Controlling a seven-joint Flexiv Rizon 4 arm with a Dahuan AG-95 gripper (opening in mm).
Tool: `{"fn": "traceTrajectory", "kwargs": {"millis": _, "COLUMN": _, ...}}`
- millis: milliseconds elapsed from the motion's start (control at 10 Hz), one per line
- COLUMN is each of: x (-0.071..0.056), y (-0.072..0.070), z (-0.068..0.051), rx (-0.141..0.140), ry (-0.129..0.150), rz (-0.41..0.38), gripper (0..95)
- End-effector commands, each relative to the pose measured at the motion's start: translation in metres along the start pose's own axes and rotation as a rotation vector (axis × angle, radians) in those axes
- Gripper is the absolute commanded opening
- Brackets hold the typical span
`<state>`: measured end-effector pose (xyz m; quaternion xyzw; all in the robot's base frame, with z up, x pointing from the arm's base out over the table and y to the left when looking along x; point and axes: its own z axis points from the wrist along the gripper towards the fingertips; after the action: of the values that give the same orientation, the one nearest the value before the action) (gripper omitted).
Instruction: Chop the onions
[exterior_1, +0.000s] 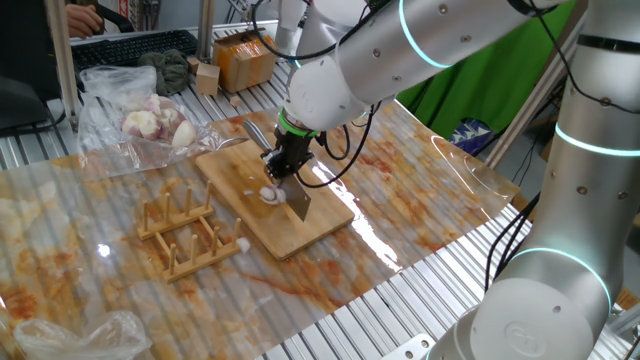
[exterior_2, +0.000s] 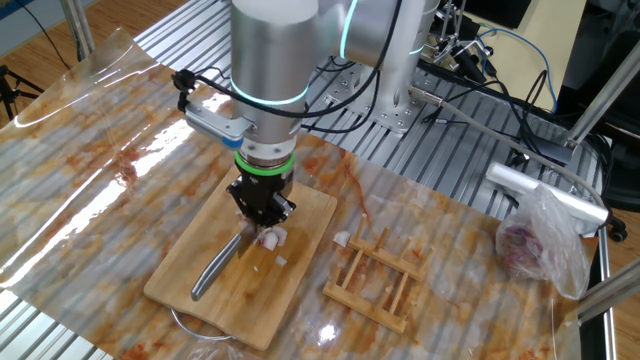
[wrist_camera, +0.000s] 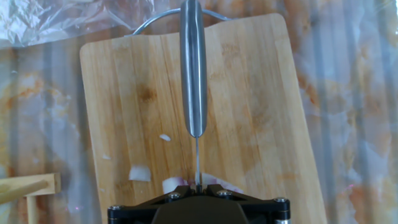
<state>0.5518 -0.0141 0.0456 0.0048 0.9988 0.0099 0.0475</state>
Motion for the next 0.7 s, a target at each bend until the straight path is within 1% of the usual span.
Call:
{"fn": "traceTrajectory", "kwargs": {"millis": 100, "x": -0.001, "y": 0.0, "z": -0.005, "rx": -0.001, "ry": -0.001, "rz": -0.001, "gripper": 0.0}}
{"fn": "traceTrajectory", "kwargs": {"millis": 300, "x": -0.002, "y": 0.001, "z": -0.01, "rx": 0.004, "ry": 0.002, "rz": -0.003, "gripper": 0.0}}
{"fn": "traceTrajectory", "kwargs": {"millis": 700, "x": -0.003, "y": 0.001, "z": -0.027, "rx": 0.006, "ry": 0.014, "rz": 0.006, "gripper": 0.0}}
